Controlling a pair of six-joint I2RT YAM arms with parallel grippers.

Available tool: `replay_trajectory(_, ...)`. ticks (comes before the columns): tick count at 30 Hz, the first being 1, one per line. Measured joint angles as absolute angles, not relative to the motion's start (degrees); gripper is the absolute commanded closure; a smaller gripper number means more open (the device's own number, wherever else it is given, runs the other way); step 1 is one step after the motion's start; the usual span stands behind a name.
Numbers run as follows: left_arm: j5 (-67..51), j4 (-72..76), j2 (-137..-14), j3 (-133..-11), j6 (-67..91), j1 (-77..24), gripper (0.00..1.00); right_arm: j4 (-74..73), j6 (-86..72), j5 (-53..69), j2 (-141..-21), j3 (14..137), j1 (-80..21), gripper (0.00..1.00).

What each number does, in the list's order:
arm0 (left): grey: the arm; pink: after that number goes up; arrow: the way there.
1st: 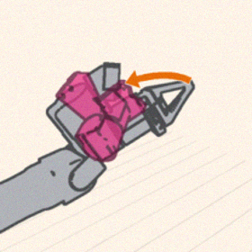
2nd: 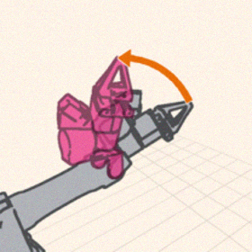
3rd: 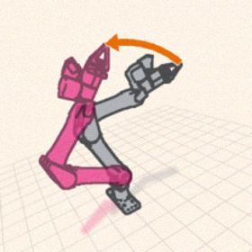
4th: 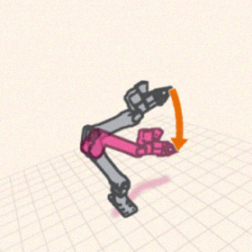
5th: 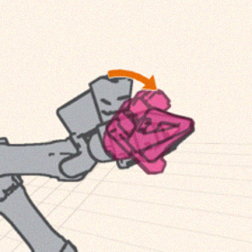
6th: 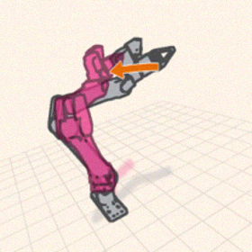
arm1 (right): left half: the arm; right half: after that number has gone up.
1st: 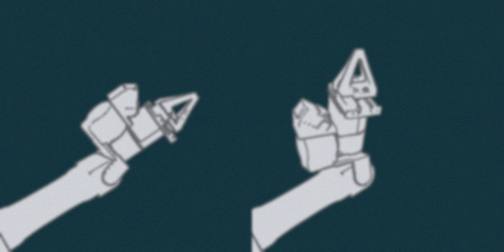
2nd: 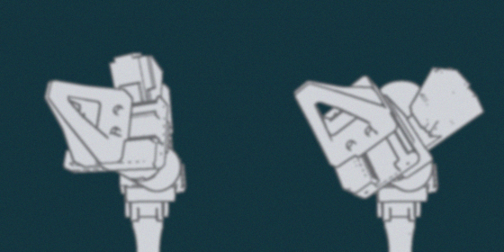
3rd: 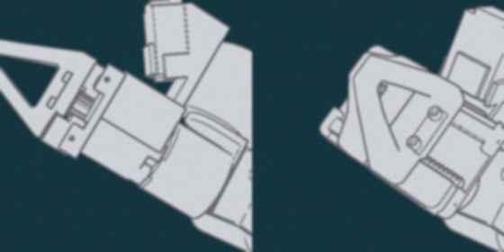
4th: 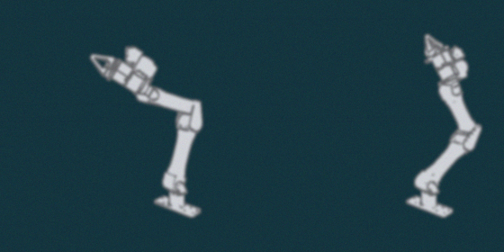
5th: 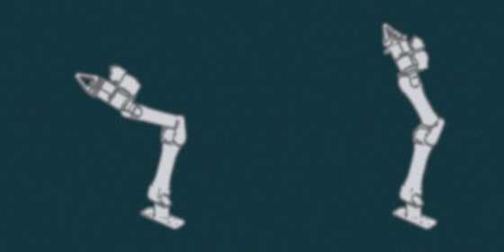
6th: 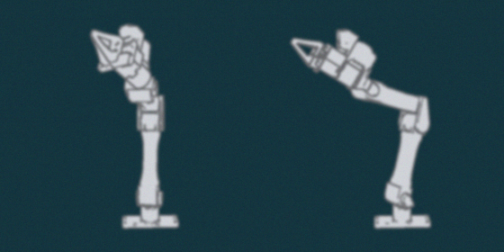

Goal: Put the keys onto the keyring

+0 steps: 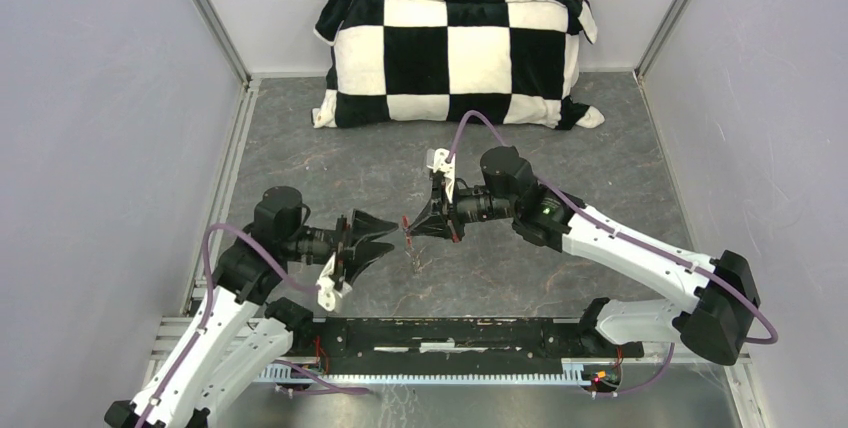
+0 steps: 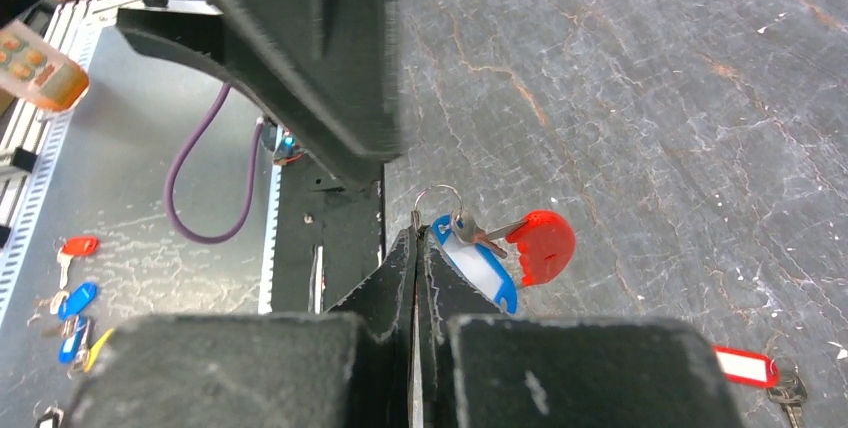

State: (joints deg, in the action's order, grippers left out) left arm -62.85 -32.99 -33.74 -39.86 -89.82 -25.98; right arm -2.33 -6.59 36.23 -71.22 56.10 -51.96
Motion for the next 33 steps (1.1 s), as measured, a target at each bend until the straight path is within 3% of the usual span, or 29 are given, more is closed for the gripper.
replay_trajectory(6,-61.41,-32.21,-39.05,-40.66,-80.34,-26.00,0.37,-5.56,-4.54,41.19,-71.24,57.34,-51.96,1.00)
replay_trajectory(9,-62.28,-32.45,-41.85,-41.39,-77.73,-26.00,0.39,-6.37,-4.43,43.77,-71.46,57.39,-51.96,1.00)
replay_trajectory(17,-66.63,-33.30,-45.82,-44.97,-74.76,-26.00,0.68,-8.51,-4.05,46.39,-73.25,59.46,-51.96,1.00)
replay_trajectory(24,-67.92,-36.14,-45.45,-45.10,-74.98,-26.00,0.77,-8.95,-3.60,46.17,-73.25,60.01,-51.96,1.00)
replay_trajectory(33,-66.32,-37.54,-44.47,-45.10,-76.36,-26.00,0.97,-11.66,-3.11,44.31,-73.28,60.90,-52.01,1.00)
